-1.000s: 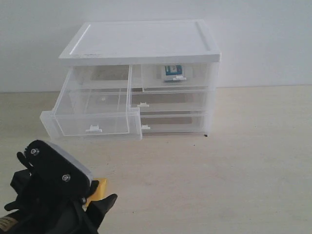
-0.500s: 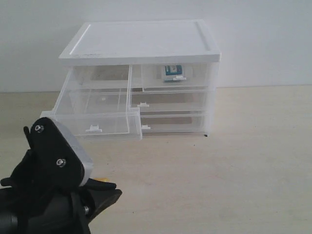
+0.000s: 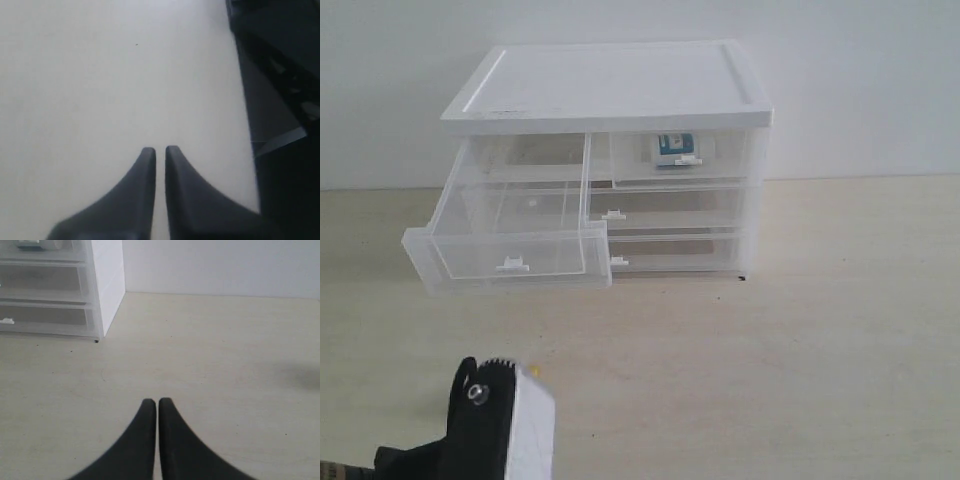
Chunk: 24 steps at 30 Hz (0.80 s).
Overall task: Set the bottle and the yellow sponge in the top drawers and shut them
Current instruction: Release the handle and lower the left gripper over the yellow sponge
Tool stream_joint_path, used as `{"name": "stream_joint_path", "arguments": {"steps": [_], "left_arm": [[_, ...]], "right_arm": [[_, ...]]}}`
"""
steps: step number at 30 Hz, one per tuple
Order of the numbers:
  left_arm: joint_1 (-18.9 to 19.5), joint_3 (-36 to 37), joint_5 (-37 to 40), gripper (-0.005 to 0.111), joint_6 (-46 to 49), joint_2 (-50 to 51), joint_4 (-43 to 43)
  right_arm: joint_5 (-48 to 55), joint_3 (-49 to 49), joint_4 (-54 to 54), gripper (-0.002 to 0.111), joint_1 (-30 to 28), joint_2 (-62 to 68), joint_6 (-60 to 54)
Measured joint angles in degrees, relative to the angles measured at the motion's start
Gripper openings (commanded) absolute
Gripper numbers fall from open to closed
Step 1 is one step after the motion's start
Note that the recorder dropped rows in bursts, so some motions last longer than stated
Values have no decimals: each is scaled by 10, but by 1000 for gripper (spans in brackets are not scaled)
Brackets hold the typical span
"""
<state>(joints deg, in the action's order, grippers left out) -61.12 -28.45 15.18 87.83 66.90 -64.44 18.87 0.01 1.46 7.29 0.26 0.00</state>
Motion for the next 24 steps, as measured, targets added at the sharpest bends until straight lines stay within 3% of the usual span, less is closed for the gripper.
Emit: {"name": "stream_joint_path", "arguments": {"steps": [9,12,19,21,24], "left_arm": [[0,0,125,4,-330,5,219],[5,0,128,4,-492,7,302],[79,0,80,5,-866,7,543],[101,0,79,9,-964,7,622],[125,0,78,31,-1056,9,713]], "right_arm": [[0,0,0,0,0,0,0],[0,0,0,0,0,0,0],[0,0,0,0,0,0,0],[0,0,0,0,0,0,0],[0,0,0,0,0,0,0]]}}
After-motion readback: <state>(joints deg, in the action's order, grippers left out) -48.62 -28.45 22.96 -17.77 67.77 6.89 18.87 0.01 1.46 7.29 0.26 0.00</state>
